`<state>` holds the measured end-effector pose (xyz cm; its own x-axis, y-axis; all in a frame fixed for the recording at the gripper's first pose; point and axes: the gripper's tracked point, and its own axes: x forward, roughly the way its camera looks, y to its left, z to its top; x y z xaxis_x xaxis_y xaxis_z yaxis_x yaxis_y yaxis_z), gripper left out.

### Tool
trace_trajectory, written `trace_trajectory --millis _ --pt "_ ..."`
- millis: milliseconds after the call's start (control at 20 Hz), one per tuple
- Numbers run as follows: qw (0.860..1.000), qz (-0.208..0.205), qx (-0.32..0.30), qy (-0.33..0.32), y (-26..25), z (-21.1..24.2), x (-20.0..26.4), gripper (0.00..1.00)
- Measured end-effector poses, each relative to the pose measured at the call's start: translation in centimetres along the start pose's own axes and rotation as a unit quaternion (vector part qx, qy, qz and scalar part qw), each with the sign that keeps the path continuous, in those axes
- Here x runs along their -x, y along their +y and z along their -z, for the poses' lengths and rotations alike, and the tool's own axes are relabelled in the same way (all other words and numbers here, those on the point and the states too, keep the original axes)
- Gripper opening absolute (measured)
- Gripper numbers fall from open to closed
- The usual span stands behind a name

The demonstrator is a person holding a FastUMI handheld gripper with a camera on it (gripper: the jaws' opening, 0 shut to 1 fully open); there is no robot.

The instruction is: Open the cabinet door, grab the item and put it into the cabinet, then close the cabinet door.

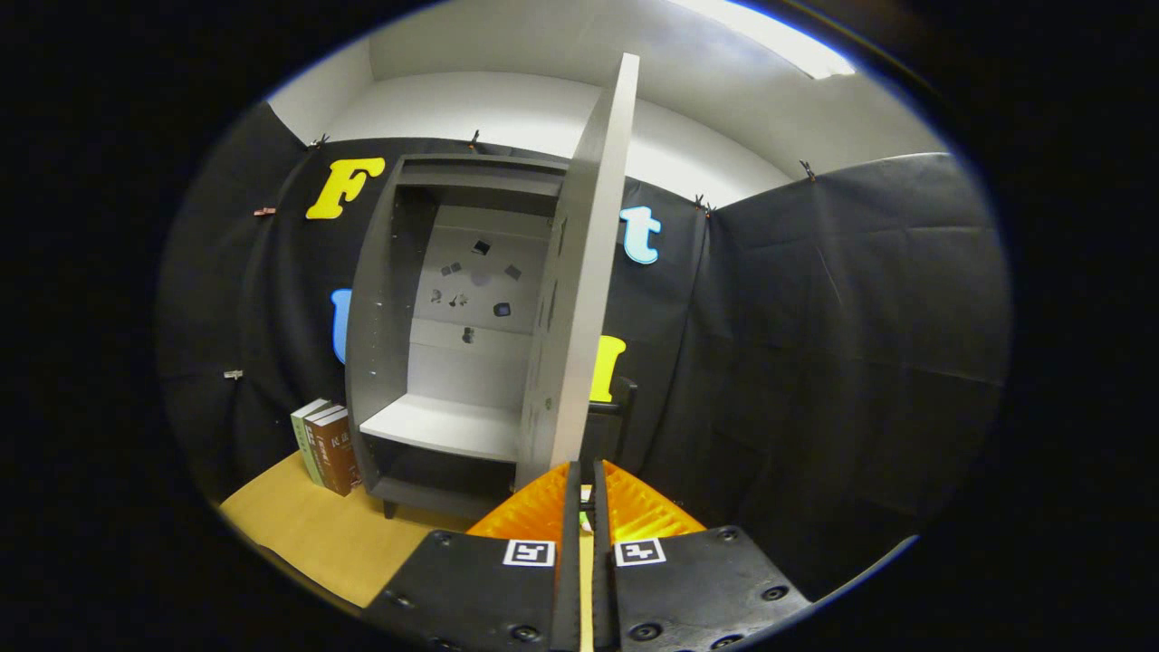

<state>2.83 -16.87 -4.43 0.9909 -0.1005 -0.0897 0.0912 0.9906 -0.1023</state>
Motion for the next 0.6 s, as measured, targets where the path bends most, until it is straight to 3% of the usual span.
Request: trace_trajectory --millis 100,350,500,600 --pt "0.999 -0.03 -0.013 0.017 2.1 0.5 1.8 0.27" --pt "0.99 -0.095 -0.068 0.084 9.1 4.5 4.0 0.99" --pt "0.985 -0.099 -0.071 0.125 12.9 9.4 3.3 0.98" --pt "0.973 -0.124 -0.082 0.177 16.9 13.8 3.1 0.98"
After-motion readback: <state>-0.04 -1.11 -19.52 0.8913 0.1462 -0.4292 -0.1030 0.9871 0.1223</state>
